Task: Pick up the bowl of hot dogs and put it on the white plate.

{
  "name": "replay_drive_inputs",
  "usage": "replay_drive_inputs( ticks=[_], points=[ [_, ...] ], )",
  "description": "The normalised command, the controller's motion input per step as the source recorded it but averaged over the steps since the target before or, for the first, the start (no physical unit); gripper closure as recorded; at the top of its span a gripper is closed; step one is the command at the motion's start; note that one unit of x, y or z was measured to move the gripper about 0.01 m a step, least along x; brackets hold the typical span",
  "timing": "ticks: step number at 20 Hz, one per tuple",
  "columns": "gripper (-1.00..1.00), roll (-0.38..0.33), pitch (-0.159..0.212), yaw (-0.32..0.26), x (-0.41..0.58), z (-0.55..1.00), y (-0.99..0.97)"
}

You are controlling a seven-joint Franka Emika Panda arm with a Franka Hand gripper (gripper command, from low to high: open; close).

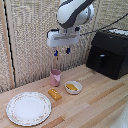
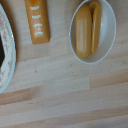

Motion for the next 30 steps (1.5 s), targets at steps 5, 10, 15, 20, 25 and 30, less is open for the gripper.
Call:
replay_drive_inputs(
  ticks=[5,10,15,20,25,30],
  points=[
    [-1.0,0.06,-0.008,-0.09,-0.507,-0.14,-0.58],
    [-1.0,0.067,0.003,-0.082,-0.426,-0.12,-0.61],
    [-1.0,0.039,0.0,-0.019,-0.237,-0.24,-0.44],
    [-1.0,0.002,0.0,0.0,-0.084,-0.4,-0.29],
    [-1.0,0.023,0.0,0.0,-0.117,-0.46,-0.35],
    [-1.0,0.045,0.0,0.0,-0.099,-0.47,-0.41]
  ],
)
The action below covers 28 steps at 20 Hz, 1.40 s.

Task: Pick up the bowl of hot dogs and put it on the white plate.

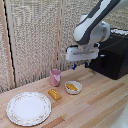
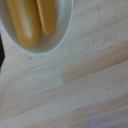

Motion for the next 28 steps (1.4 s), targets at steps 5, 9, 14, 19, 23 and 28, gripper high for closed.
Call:
replay_drive_inputs(
  ticks=[5,9,14,19,23,28],
  points=[
    [-1.0,0.01,0.011,0.0,-0.058,-0.35,-0.19],
    [-1.0,-0.021,0.009,0.0,0.017,-0.24,0.01],
    [-1.0,-0.024,0.0,0.0,0.06,-0.3,-0.01],
    [-1.0,-0.016,0.0,0.0,0.055,-0.37,-0.03],
    [-1.0,-0.059,0.019,0.0,0.083,-0.24,0.0],
    [1.0,-0.028,0.025,0.001,0.073,-0.11,0.0]
  ],
)
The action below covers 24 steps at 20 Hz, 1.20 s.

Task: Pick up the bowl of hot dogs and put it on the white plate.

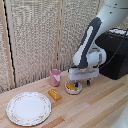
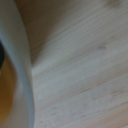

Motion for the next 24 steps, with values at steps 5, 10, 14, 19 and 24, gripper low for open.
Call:
replay_drive_inputs(
  ticks=[5,10,14,19,24],
  points=[
    [1.0,-0.006,0.0,0.0,-0.003,-0.01,0.0],
    [1.0,-0.007,-0.06,-0.002,0.0,0.0,0.0],
    [1.0,0.004,-0.061,0.0,-0.009,-0.02,0.0],
    [1.0,0.012,-0.023,0.016,-0.035,-0.03,0.01],
    [1.0,0.038,0.041,0.026,-0.068,0.0,0.0]
  ],
)
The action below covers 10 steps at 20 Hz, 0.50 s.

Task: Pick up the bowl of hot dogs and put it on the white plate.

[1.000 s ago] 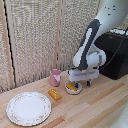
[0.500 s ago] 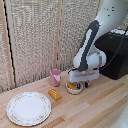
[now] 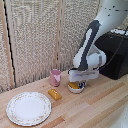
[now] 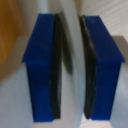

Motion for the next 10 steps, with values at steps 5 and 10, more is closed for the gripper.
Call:
replay_drive_inputs(
  ticks=[5,10],
  points=[
    [1.0,0.065,0.034,0.016,-0.017,0.3,-0.03],
    [1.0,0.149,0.006,0.0,0.108,0.77,-0.11]
  ],
)
